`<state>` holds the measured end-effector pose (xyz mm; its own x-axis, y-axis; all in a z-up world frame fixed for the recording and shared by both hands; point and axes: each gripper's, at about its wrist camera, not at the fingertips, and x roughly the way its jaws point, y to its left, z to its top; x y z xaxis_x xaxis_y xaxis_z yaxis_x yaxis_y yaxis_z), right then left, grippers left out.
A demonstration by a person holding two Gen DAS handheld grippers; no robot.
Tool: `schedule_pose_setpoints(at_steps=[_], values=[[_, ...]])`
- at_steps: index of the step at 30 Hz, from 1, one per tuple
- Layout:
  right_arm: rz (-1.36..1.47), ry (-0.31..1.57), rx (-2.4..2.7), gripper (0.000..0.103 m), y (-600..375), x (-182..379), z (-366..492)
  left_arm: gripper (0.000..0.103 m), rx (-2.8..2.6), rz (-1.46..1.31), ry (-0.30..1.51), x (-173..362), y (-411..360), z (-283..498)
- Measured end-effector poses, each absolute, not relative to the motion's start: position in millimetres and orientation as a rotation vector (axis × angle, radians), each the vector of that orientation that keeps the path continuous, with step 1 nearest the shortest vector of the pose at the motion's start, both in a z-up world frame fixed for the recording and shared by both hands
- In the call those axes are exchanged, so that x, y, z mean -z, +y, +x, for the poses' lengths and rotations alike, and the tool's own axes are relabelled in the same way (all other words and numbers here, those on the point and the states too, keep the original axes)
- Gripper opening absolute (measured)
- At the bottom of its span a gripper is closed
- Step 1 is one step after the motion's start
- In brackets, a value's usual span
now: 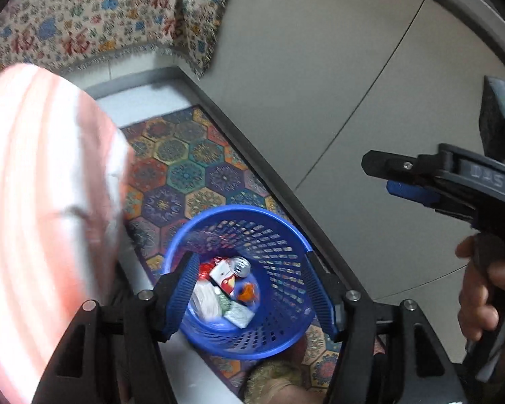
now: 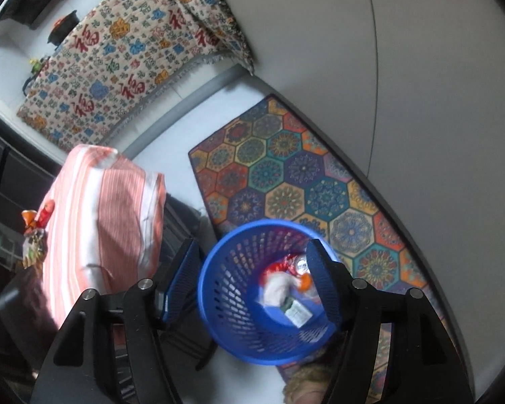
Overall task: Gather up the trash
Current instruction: 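Open the left tool over the basket while the right tool releases the package into it, then bring both open tools back over the table toward the remaining trash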
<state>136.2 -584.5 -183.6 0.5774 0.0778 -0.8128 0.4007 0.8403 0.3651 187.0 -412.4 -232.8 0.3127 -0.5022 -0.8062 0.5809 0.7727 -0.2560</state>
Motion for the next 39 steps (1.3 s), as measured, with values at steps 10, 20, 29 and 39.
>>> schedule_pose_setpoints(at_steps=[10,20,29,39], values=[[0.354,0.874,0.136,0.087,-511,155,160,0.064,0.563,0.131,0.908,187,-301,162],[0.025,0.826,-0.202,0.091,-315,149,184,0.064,0.229,0.114,0.915,199,-138,161],[-0.143,0.87,-0.34,0.093,-203,176,202,0.079,0.059,0.076,0.919,200,-43,181],[-0.142,0.91,-0.313,0.099,-182,190,222,0.103,0.115,0.08,0.935,204,-11,193]])
